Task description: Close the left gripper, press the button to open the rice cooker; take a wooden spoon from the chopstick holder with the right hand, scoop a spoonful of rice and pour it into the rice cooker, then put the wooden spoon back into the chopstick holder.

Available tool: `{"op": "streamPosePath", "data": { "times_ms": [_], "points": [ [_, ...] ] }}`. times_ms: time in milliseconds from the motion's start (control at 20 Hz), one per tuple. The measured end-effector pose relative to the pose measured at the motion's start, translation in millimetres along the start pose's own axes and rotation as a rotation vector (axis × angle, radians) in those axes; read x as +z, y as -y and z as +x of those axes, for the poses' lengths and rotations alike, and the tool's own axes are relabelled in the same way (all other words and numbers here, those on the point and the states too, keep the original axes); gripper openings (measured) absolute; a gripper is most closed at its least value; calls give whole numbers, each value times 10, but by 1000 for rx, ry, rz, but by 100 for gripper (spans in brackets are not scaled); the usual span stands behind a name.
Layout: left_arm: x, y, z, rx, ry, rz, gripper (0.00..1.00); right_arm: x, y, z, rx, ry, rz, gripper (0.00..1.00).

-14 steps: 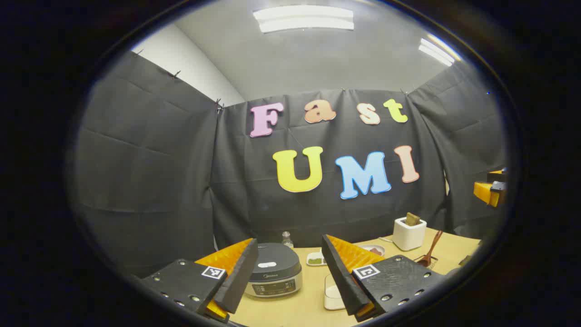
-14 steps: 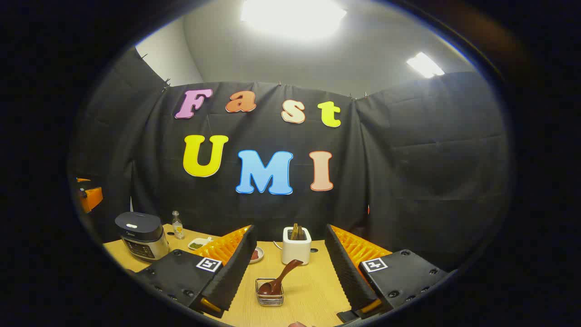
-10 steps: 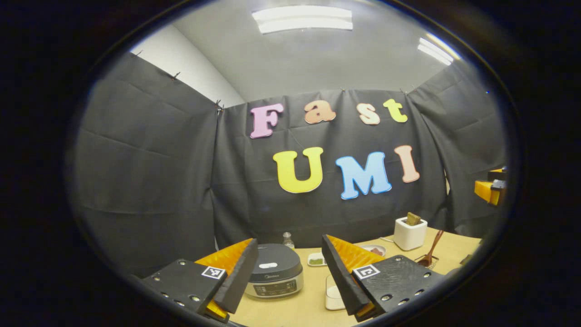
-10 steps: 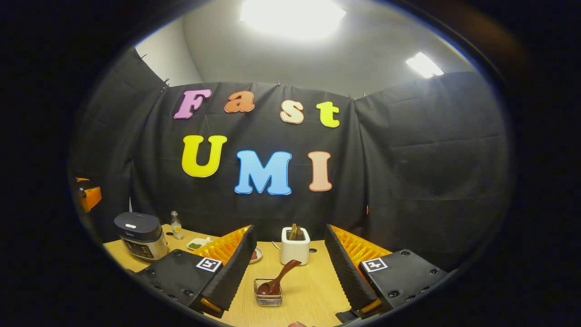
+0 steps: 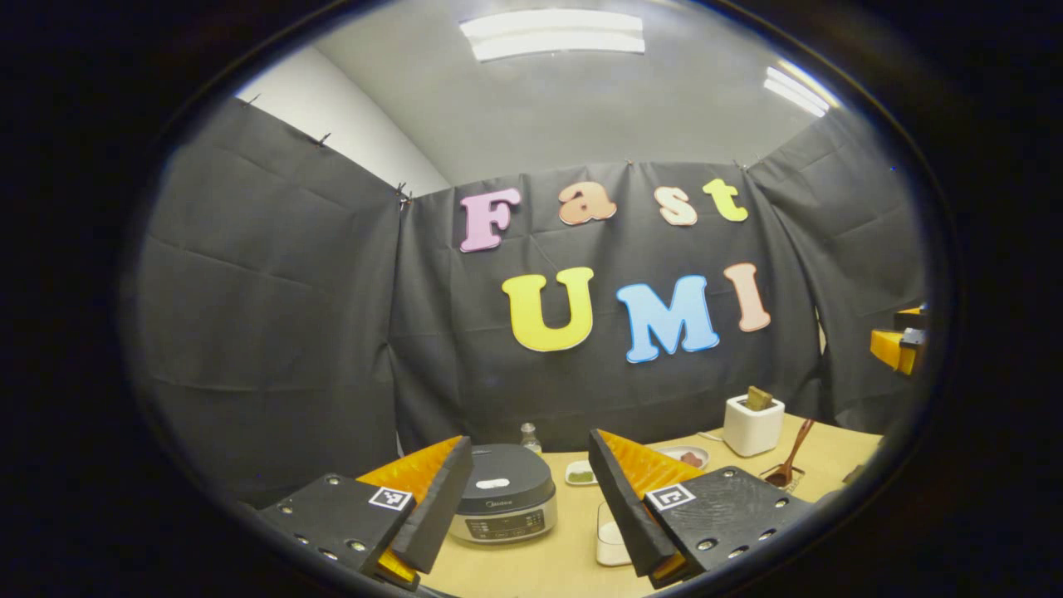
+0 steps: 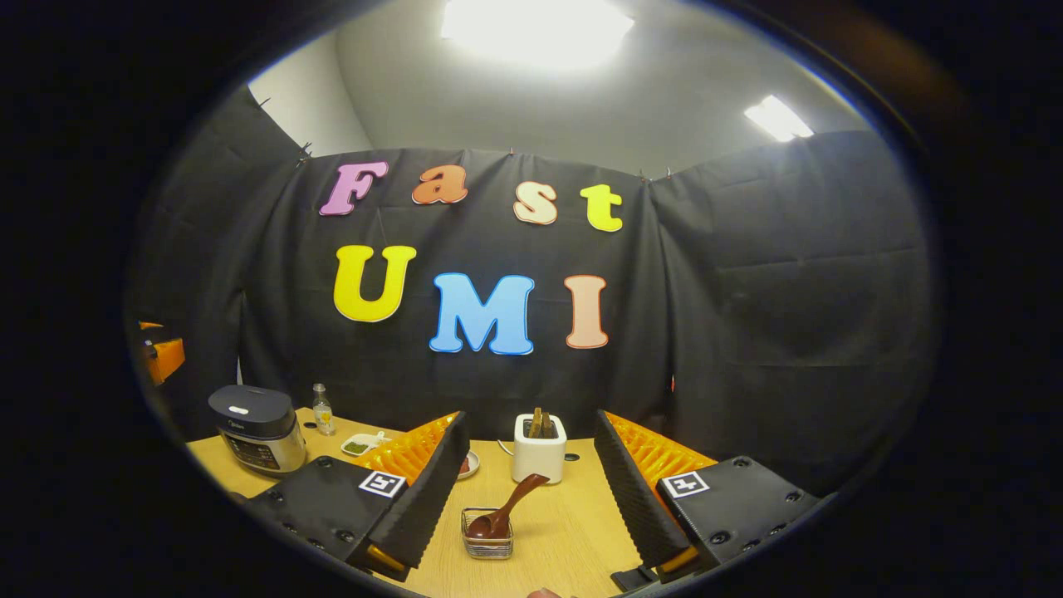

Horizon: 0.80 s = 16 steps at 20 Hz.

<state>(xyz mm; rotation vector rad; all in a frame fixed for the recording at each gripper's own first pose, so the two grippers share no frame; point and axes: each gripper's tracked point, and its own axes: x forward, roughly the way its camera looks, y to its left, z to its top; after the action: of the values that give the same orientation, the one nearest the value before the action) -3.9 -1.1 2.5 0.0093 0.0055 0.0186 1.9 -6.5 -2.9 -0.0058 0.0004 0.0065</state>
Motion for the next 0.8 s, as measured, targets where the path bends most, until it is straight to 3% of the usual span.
{"op": "streamPosePath", "data": {
  "times_ms": [800],
  "points": [
    [117, 106, -27, 11, -8, 23, 84, -40, 87, 85, 34, 5, -2, 94]
  ]
}}
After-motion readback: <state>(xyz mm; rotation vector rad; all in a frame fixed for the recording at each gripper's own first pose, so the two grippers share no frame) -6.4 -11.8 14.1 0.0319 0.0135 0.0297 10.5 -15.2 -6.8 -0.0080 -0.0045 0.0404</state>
